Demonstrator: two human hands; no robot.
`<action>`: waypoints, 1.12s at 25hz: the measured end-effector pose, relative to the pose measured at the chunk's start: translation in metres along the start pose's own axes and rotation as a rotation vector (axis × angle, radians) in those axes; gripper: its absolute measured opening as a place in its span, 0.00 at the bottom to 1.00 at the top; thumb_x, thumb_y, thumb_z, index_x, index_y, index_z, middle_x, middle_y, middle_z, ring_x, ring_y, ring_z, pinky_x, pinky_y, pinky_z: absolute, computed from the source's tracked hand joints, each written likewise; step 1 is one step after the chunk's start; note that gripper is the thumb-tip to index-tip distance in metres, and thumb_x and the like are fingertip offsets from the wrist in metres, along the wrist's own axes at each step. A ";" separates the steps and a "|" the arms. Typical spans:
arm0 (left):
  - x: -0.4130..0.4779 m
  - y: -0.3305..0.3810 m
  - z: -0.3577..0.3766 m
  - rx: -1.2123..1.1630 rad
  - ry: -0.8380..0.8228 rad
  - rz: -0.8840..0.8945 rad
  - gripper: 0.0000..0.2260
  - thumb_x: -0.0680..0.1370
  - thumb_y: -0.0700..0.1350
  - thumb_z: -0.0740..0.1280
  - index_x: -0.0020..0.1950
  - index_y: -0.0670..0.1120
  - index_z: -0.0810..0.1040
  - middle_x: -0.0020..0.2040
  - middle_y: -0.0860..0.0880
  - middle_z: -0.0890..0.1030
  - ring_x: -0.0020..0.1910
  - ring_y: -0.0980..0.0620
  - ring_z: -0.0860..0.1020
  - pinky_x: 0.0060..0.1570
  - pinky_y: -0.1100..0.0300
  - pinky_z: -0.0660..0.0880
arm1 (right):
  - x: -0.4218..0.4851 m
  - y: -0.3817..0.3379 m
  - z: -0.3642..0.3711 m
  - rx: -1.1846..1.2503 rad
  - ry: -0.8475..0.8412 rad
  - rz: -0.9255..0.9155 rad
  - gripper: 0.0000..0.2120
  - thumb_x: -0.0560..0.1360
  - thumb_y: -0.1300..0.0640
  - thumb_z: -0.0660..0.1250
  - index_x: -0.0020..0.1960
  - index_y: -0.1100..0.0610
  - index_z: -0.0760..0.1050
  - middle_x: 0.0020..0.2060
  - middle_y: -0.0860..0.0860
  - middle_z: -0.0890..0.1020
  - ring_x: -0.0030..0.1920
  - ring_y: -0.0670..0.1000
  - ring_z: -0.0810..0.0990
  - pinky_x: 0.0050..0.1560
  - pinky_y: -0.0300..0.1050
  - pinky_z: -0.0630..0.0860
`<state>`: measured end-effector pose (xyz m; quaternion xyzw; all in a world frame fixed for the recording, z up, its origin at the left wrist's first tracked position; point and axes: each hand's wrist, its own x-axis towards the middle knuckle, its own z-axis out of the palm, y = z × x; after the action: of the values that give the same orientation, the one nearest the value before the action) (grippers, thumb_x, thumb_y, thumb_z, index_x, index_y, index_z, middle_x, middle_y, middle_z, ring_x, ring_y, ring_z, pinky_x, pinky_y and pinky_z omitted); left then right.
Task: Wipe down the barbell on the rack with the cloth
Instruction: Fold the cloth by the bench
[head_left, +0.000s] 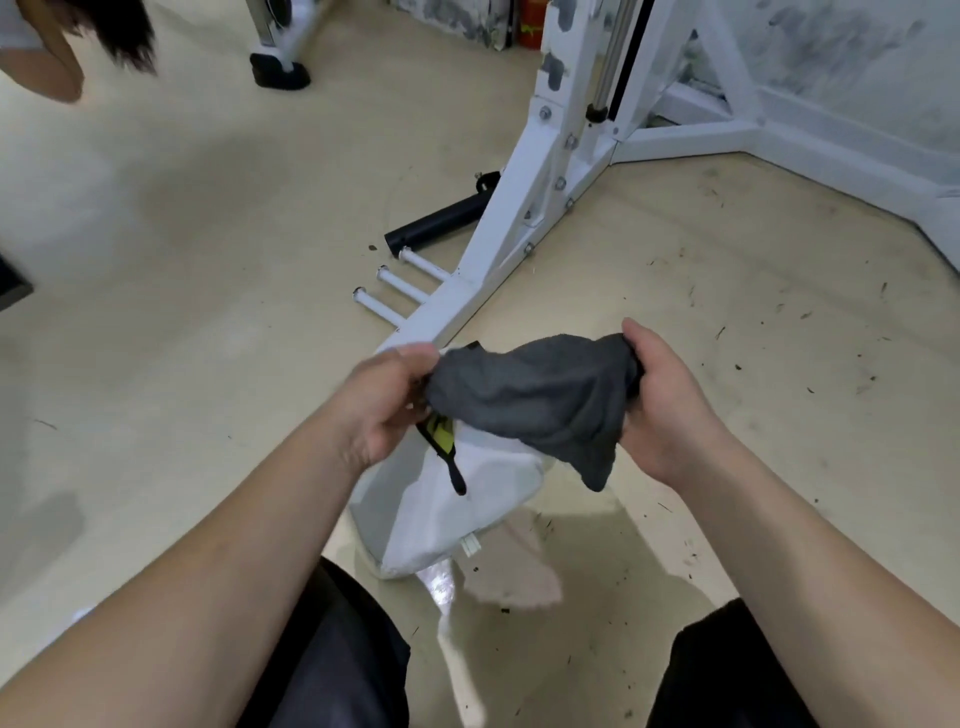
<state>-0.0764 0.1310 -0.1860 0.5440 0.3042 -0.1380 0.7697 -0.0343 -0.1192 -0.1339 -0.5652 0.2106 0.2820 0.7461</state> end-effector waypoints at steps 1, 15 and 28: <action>-0.003 0.013 -0.001 -0.025 0.038 0.068 0.04 0.80 0.39 0.67 0.52 0.47 0.81 0.45 0.47 0.81 0.43 0.49 0.78 0.50 0.56 0.78 | 0.004 -0.006 -0.006 -0.059 0.065 -0.034 0.21 0.81 0.41 0.63 0.57 0.58 0.82 0.52 0.50 0.87 0.53 0.51 0.86 0.60 0.50 0.78; -0.030 0.093 0.028 1.275 0.207 0.257 0.10 0.68 0.37 0.58 0.43 0.48 0.74 0.42 0.43 0.74 0.40 0.47 0.71 0.40 0.52 0.71 | 0.023 -0.031 -0.050 -0.632 0.095 -0.140 0.15 0.82 0.61 0.56 0.51 0.63 0.81 0.45 0.55 0.82 0.46 0.55 0.79 0.55 0.55 0.80; -0.043 0.137 0.035 1.642 0.370 0.730 0.04 0.74 0.41 0.73 0.46 0.45 0.80 0.43 0.43 0.82 0.45 0.41 0.75 0.42 0.53 0.72 | -0.001 -0.105 -0.046 -1.408 0.339 -0.676 0.14 0.75 0.44 0.73 0.43 0.54 0.74 0.36 0.49 0.79 0.38 0.53 0.77 0.34 0.46 0.70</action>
<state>-0.0241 0.1441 -0.0488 0.9959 0.0382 0.0302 0.0761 0.0343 -0.1850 -0.0696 -0.9720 -0.0891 0.0175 0.2168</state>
